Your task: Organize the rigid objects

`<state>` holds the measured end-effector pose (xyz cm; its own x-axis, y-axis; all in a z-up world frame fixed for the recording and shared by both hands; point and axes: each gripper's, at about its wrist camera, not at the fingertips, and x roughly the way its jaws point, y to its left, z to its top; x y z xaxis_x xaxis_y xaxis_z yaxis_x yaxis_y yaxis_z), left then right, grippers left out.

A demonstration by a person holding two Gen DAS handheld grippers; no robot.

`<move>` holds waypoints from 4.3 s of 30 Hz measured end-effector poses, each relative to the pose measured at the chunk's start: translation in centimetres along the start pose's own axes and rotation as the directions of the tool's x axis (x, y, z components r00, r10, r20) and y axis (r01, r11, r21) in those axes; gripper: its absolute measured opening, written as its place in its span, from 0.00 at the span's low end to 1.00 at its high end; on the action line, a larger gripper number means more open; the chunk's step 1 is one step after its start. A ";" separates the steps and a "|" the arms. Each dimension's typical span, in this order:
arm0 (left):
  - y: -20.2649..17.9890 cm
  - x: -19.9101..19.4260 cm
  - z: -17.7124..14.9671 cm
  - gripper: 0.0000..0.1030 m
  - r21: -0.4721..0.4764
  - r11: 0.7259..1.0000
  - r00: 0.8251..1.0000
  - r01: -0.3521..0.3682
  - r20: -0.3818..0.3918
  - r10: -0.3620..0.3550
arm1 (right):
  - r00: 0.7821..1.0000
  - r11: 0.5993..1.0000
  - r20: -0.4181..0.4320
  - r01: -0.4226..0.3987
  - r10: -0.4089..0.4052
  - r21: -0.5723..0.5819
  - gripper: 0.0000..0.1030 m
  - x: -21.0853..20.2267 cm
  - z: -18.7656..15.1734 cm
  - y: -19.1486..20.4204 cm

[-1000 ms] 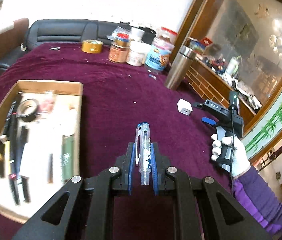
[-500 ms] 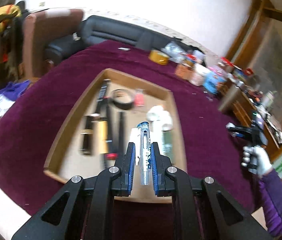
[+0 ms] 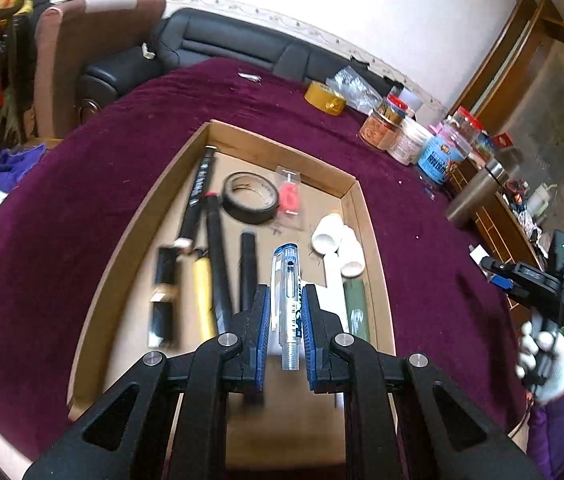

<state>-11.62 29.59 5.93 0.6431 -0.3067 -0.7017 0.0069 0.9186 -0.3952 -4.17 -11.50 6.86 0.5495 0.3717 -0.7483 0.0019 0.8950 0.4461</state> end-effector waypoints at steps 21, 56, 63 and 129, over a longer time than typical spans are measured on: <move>-0.3 3.4 2.2 0.45 -0.008 1.000 0.997 -0.030 -0.075 0.029 | 0.983 0.950 -0.182 -0.075 0.020 -0.304 0.42 12.8 0.1 19.5; -8.6 -10.2 -8.9 0.65 0.004 0.980 0.917 -0.199 0.353 0.185 | 0.977 0.980 0.212 0.047 -0.005 -0.191 0.58 -5.7 -14.8 13.5; -11.3 -14.7 -11.2 0.84 0.004 0.979 0.870 -0.203 0.460 0.178 | 0.951 0.964 0.310 0.094 -0.014 -0.247 0.71 -9.2 -17.2 15.3; -9.7 -15.2 -12.0 0.99 -0.122 0.851 0.721 -0.511 0.478 0.502 | 0.881 0.856 0.448 0.344 -0.152 -0.385 0.79 -8.1 -20.5 19.0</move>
<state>-30.63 22.31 13.36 0.8330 0.3586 -0.4213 -0.4161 0.9079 -0.0500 -25.76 7.58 11.36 0.8578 0.0808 -0.5076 -0.1313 0.9893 -0.0643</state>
